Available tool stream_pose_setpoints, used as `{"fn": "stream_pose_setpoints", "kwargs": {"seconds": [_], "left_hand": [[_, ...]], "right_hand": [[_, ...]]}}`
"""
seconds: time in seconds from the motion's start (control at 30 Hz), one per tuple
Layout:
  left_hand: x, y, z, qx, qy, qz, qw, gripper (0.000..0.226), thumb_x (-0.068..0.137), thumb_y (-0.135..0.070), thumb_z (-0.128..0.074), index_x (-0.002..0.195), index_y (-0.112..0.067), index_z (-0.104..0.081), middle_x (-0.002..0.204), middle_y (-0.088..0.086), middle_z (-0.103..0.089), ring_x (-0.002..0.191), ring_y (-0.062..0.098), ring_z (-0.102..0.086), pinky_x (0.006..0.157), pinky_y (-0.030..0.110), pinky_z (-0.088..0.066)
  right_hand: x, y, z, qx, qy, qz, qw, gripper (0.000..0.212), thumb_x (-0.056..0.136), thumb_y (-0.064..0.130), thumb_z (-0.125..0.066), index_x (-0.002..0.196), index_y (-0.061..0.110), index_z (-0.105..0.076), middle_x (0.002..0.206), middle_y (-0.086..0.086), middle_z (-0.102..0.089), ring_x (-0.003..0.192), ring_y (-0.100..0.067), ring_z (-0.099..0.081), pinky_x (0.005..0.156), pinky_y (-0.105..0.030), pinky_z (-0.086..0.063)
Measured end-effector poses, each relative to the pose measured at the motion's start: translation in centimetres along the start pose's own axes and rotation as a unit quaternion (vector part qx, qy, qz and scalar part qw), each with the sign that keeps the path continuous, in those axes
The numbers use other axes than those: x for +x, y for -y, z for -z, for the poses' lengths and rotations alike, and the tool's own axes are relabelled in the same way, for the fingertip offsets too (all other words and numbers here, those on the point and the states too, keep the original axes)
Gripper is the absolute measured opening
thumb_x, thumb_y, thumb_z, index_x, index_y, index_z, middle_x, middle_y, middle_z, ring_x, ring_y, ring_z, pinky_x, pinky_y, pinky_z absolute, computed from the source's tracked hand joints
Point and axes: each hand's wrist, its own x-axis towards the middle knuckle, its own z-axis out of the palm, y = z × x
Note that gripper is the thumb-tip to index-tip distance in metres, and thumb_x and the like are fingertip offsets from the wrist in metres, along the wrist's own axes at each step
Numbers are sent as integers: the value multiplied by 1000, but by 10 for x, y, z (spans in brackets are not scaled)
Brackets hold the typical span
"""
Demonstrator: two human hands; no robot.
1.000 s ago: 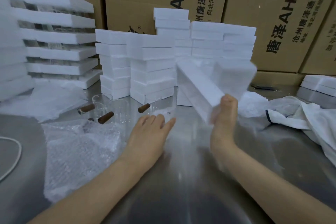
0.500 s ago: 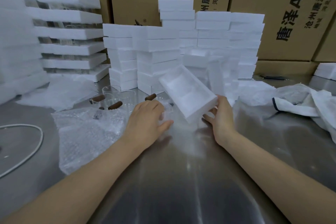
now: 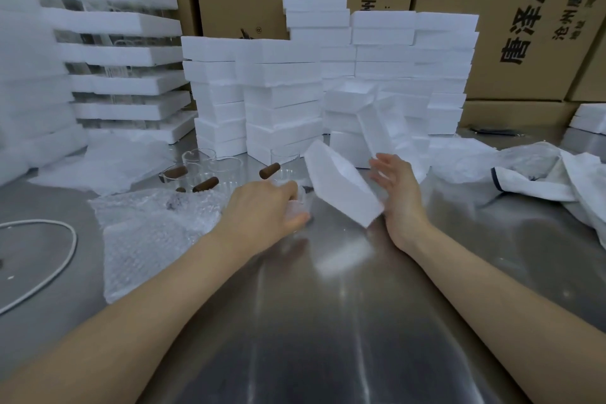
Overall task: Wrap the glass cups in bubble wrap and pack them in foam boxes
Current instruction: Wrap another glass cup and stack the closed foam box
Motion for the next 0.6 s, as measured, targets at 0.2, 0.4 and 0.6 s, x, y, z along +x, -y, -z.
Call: {"fn": "stream_pose_setpoints", "kwargs": {"seconds": [0.2,0.4,0.6], "left_hand": [[3,0,0,52,17,26,998,44,86,-51,-53,62,-17,-38,59,-4,-36,76,25,-57,52,28,-20],[-8,16,-2,-71,-86,116,987,53,85,-56,-58,54,-21,-31,53,-5,-44,53,19,-44,47,28,-18],[-8,21,8,-152,-271,125,942,57,81,-45,-70,54,-20,-26,45,-2,-34,50,24,-46,51,32,-34]], "right_hand": [[-10,-5,4,-340,133,256,895,21,85,32,-70,103,24,-67,115,15,-61,116,-3,-48,99,-10,-32],[-13,-10,4,-466,223,315,796,20,73,12,-58,88,18,-69,94,5,-66,109,-16,-55,119,-45,-12],[-10,-6,7,-408,141,298,851,42,67,-20,-47,65,21,-59,76,3,-59,94,-17,-58,121,-35,-2]]}}
